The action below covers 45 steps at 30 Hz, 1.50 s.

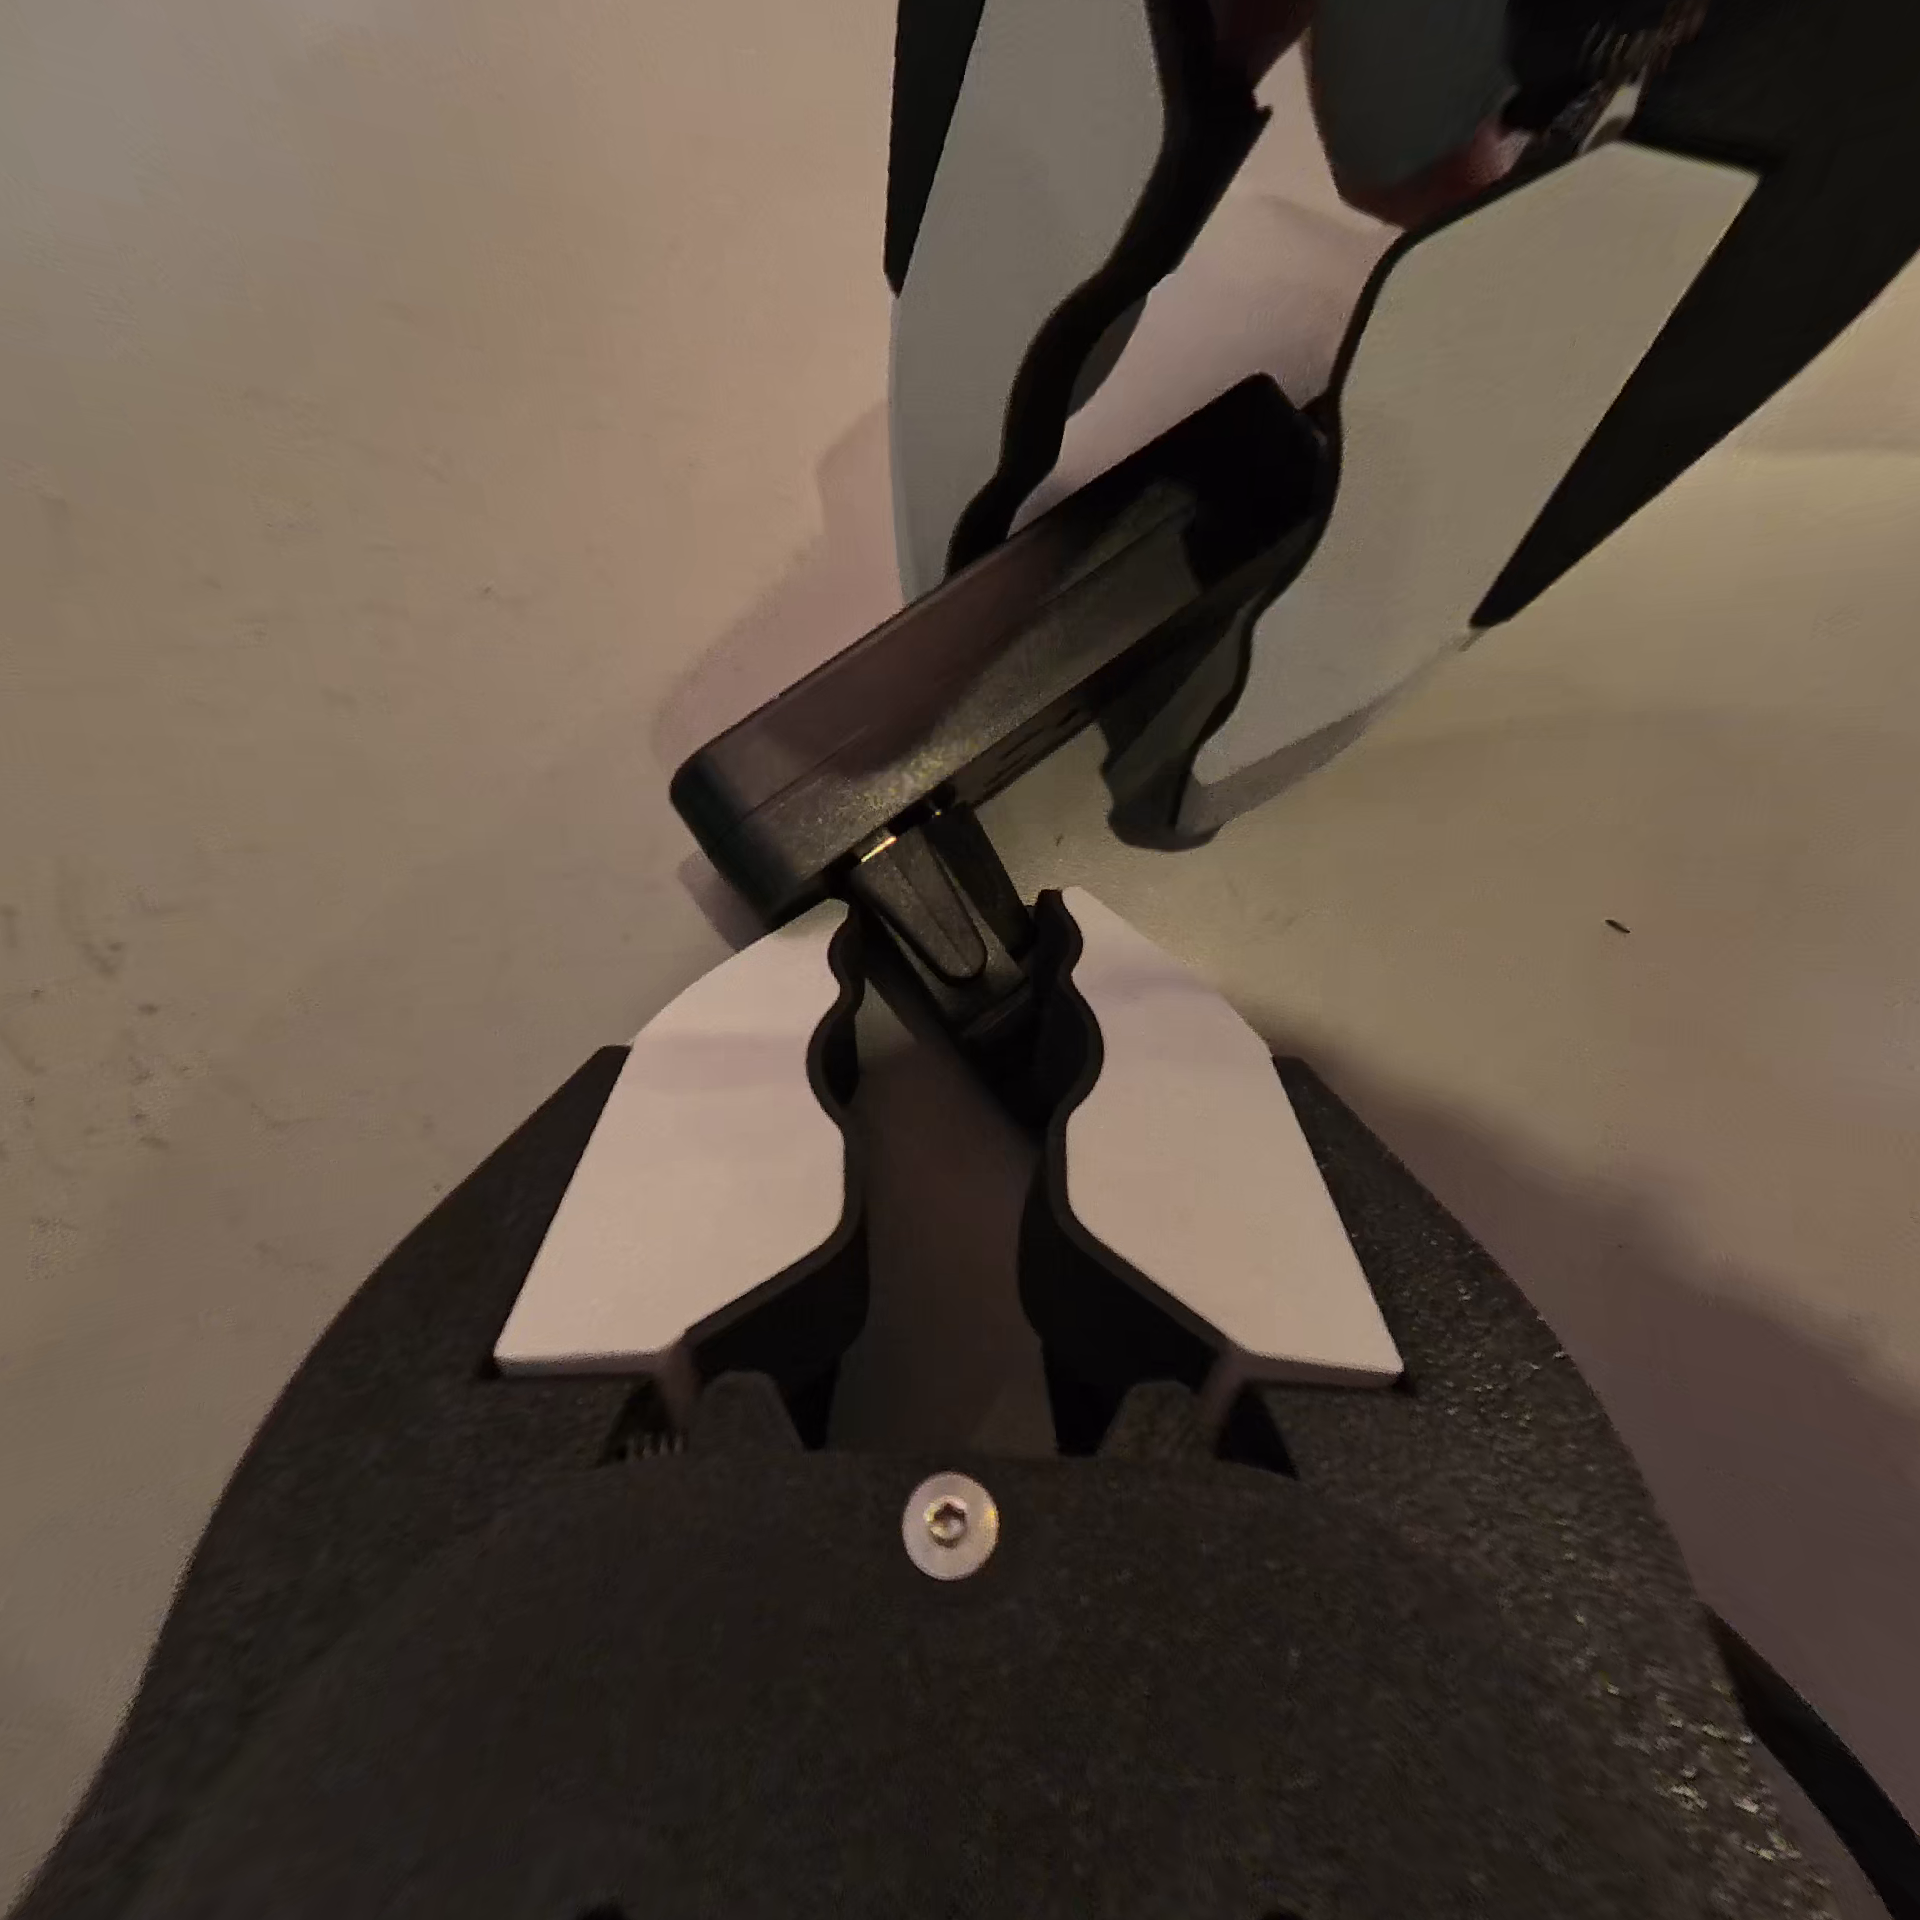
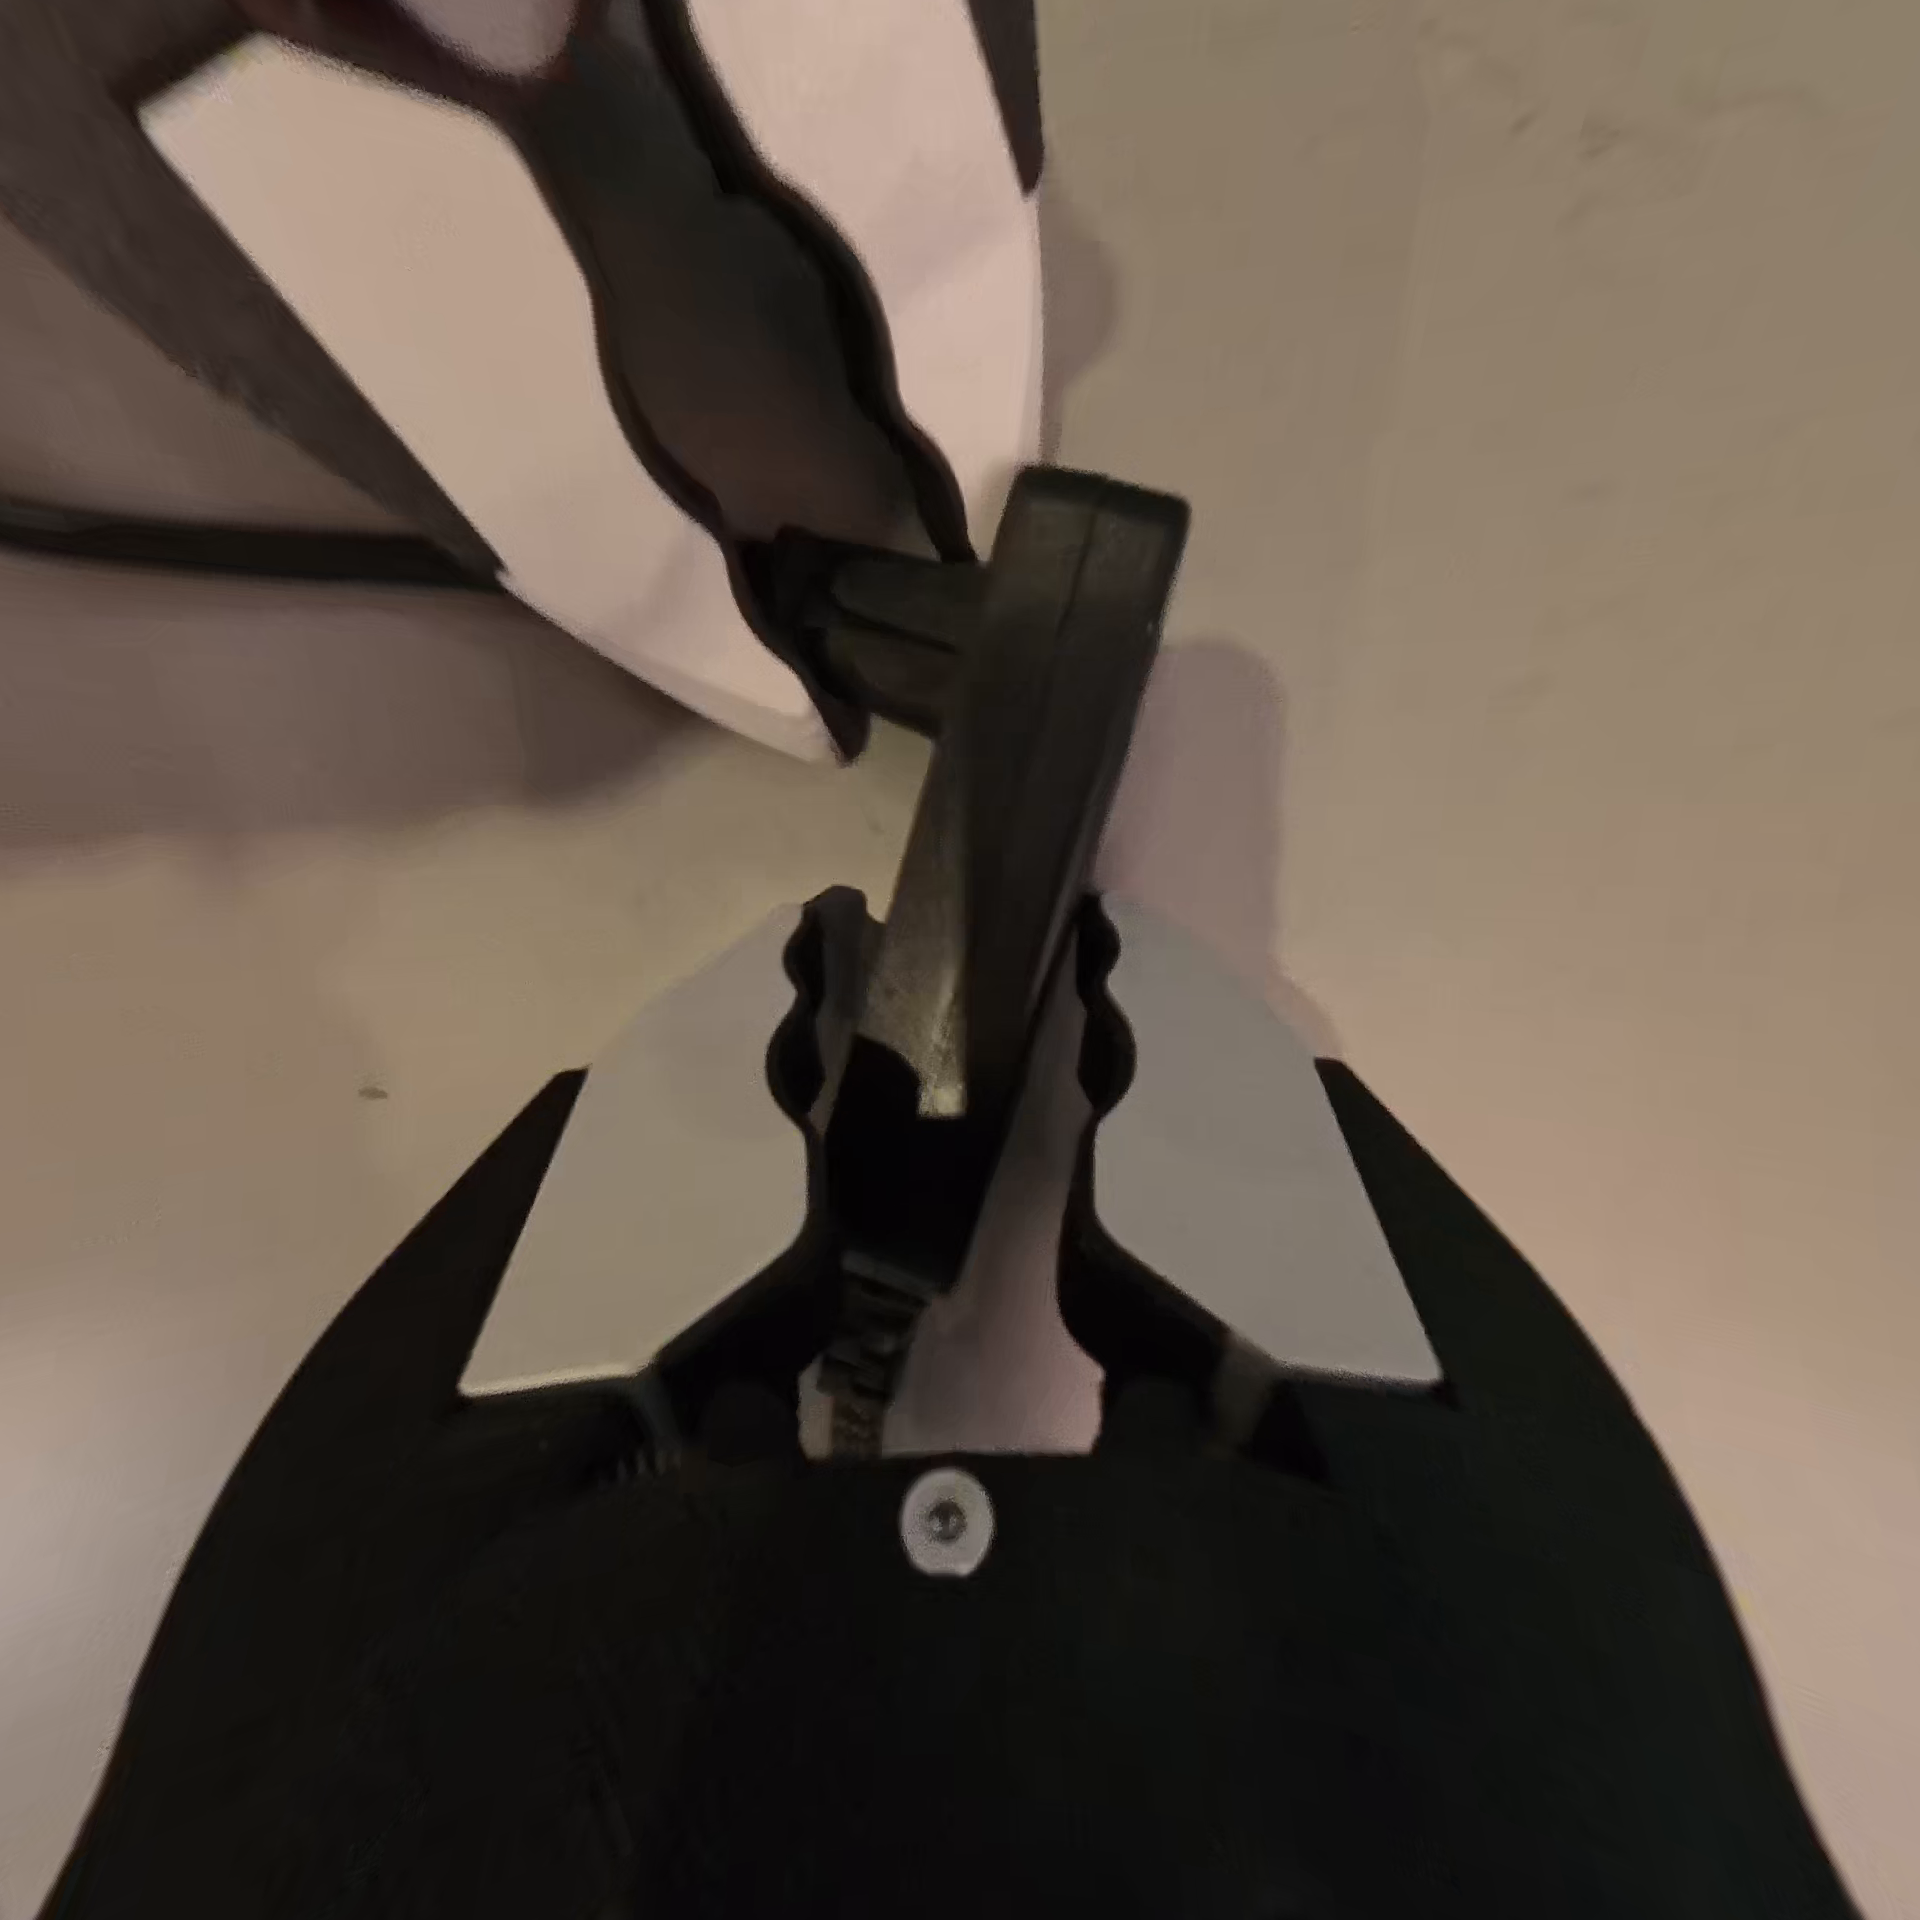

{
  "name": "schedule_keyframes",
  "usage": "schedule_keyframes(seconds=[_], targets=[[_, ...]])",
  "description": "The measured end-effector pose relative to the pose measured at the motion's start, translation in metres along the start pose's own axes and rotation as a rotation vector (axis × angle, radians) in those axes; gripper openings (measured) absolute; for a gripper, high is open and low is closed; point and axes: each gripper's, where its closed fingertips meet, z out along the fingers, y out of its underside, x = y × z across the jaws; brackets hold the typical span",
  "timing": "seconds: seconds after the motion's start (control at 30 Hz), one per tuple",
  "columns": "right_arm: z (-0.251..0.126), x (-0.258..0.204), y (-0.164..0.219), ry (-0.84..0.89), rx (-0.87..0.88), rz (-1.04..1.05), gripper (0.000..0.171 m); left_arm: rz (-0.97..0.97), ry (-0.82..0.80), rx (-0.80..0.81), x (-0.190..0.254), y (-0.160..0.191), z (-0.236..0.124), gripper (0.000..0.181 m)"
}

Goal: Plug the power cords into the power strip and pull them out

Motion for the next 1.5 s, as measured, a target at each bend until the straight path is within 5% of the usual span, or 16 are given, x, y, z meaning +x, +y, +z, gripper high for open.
schedule_keyframes(seconds=[0.03, 0.3, 0.4, 0.83, 1.5], targets=[[0.000, -0.001, -0.002, -0.020, 0.003, 0.036, 0.053, -0.002, 0.004, 0.006, 0.000, 0.000, 0.000, 0.031], [0.002, 0.006, -0.005, 0.049, -0.053, 0.055, 0.038, -0.007, 0.027, 0.047, 0.000, -0.002, 0.000, 0.032], [0.009, 0.011, -0.017, 0.100, 0.069, 0.097, 0.039, 0.015, 0.023, 0.042, 0.001, -0.003, 0.002, 0.032], [0.007, 0.020, -0.018, 0.271, 0.110, 0.054, 0.033, 0.015, 0.032, 0.028, -0.001, -0.005, 0.004, 0.031], [-0.001, 0.016, -0.023, 0.190, 0.255, 0.099, 0.041, 0.139, -0.044, 0.052, -0.006, -0.010, -0.002, 0.030]])
